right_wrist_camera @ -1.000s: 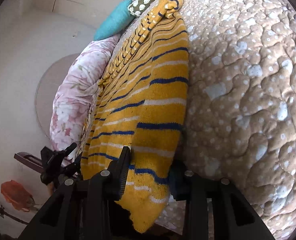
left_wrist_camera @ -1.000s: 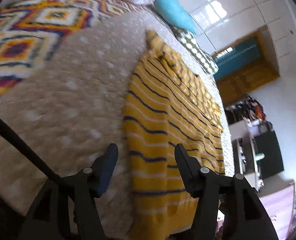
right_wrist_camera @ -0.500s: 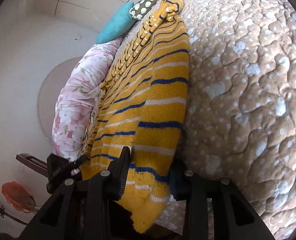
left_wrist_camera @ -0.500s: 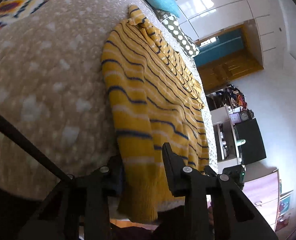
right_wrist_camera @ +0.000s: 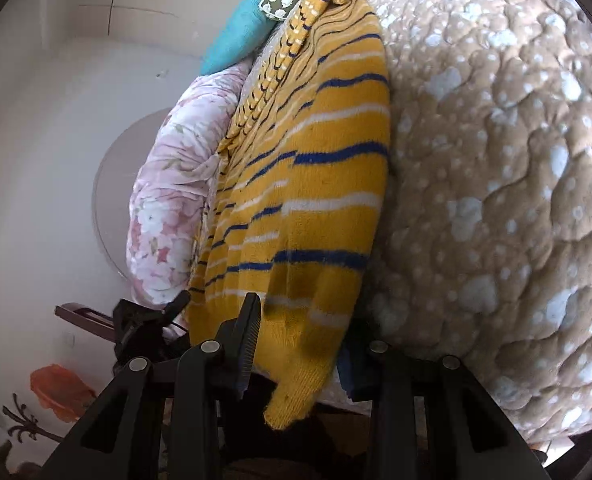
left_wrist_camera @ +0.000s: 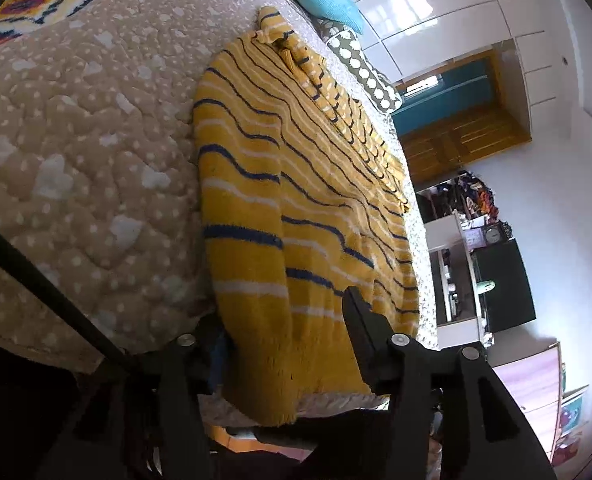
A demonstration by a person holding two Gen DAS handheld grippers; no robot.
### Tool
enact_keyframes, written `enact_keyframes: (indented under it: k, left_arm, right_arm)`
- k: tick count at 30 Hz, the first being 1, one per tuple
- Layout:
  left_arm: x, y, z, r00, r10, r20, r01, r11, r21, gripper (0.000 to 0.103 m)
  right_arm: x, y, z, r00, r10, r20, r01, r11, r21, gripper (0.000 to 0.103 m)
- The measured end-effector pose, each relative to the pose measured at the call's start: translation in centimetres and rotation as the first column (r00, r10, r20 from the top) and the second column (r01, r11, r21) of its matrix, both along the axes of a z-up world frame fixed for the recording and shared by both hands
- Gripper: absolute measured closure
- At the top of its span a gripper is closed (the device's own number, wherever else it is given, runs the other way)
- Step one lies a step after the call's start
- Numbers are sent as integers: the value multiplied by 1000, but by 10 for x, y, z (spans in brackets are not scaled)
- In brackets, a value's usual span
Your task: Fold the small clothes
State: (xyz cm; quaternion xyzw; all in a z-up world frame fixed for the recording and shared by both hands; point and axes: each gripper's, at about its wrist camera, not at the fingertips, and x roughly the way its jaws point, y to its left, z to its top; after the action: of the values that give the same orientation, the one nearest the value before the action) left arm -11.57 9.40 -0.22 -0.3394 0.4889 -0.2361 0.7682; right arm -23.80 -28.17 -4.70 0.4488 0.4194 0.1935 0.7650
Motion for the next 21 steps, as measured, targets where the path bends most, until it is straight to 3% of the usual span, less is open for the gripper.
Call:
enact_keyframes:
  k: [1, 2, 3, 4, 9, 15, 21]
  left_arm:
    - [2, 1, 2, 1000, 10, -10, -10, 999, 39, 75]
    - [10, -2, 3, 1000, 19, -19, -18, 997, 78, 95]
    - [12, 1, 5, 999, 27, -27, -24, 993, 114, 95]
    - [12, 5, 8, 999, 39, -25, -36, 993, 113, 95]
    - [-5, 6, 43, 998, 30, 63, -41, 984, 172, 96]
    - [-43, 12, 74, 991, -3, 136, -25, 979, 202, 96]
    - [-80, 17, 57, 996, -10, 88, -15, 960, 279, 95]
  right_arm:
    - [2, 2, 2, 1000, -1, -5, 0, 1000, -12, 66]
    - [4, 6, 4, 1000, -1, -12, 1, 1000, -28, 71]
    - [6, 8, 6, 1000, 0, -20, -1, 998, -61, 77]
    - [9, 12, 10, 999, 10, -34, -14, 993, -119, 92]
    - [7, 22, 35, 998, 67, 1, -65, 972, -224, 94]
    - [-30, 29, 70, 983, 171, 70, -149, 956, -252, 96]
    - [-68, 32, 60, 966, 259, 25, -242, 929, -279, 96]
